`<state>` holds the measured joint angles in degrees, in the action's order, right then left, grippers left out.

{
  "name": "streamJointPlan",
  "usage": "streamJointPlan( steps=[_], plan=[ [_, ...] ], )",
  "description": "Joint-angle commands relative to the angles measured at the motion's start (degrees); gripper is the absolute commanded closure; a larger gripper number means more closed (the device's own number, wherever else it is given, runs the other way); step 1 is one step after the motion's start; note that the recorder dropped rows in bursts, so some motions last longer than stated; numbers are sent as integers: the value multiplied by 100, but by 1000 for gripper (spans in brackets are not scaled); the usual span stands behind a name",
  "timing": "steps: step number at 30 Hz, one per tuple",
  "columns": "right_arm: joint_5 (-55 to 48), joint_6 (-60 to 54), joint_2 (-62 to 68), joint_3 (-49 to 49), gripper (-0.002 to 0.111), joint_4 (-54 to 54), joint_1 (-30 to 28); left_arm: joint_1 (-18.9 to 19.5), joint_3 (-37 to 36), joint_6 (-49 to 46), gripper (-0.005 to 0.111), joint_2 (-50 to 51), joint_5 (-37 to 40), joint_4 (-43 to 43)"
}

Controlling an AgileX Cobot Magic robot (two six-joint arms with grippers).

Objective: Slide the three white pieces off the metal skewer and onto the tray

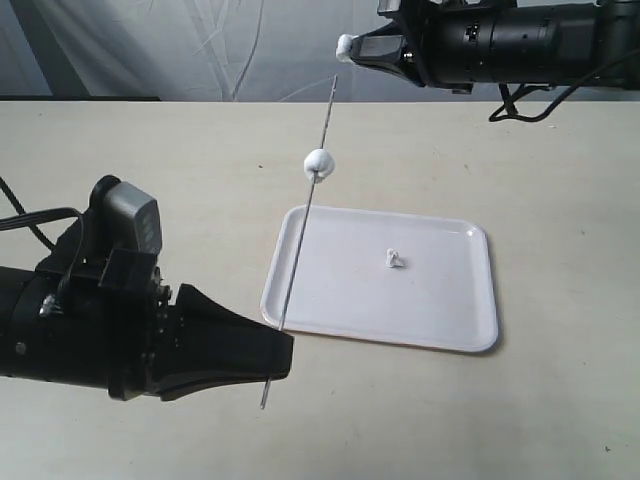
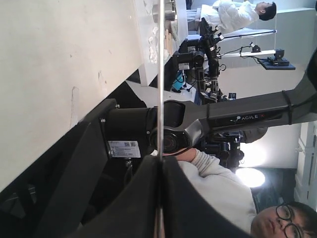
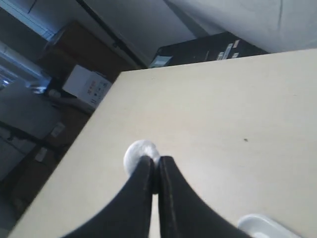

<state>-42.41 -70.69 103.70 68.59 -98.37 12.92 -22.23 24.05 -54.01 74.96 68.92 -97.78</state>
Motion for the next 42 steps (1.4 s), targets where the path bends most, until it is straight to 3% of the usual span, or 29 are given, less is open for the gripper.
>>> streamJointPlan(
  steps=[1, 4, 6, 7, 11, 12, 17, 19, 25, 29, 37, 42],
  plan=[
    [236, 347, -24, 27, 109, 1709, -31, -27, 6, 2, 107, -27, -14, -4],
    [313, 1799, -24, 27, 109, 3893, -31, -27, 6, 2, 107, -27, -533, -4],
    [300, 2423, -10, 27, 100, 4781, -31, -27, 6, 2, 107, -27, -601, -4],
    [267, 2623, 7, 27, 93, 4901, -31, -27, 6, 2, 107, -27, -570, -4],
    [-264, 2997, 186, 27, 50, 4845, -31, -27, 6, 26, 107, -27, -461, -27],
    [-370, 3137, 251, 27, 47, 4860, -31, -27, 6, 35, 107, -27, -461, -27],
    [-602, 3217, 505, 27, 67, 5093, -31, -27, 6, 51, 107, -27, -461, -49],
    [-675, 3217, 554, 27, 70, 5093, -31, -27, 6, 51, 107, -27, -451, -47],
    [-369, 3435, 624, 27, 70, 5863, 40, -27, 6, 92, 107, -27, -489, -47],
    [-39, 3383, 637, -28, 70, 5780, 113, -27, 6, 92, 107, -27, -454, -61],
    [-177, 3578, 853, -87, 70, 6343, 385, -27, 6, 138, 107, -27, -342, -33],
    [-275, 3274, 777, -87, 70, 5313, 427, -27, 6, 127, 107, -27, -366, -37]
  ],
)
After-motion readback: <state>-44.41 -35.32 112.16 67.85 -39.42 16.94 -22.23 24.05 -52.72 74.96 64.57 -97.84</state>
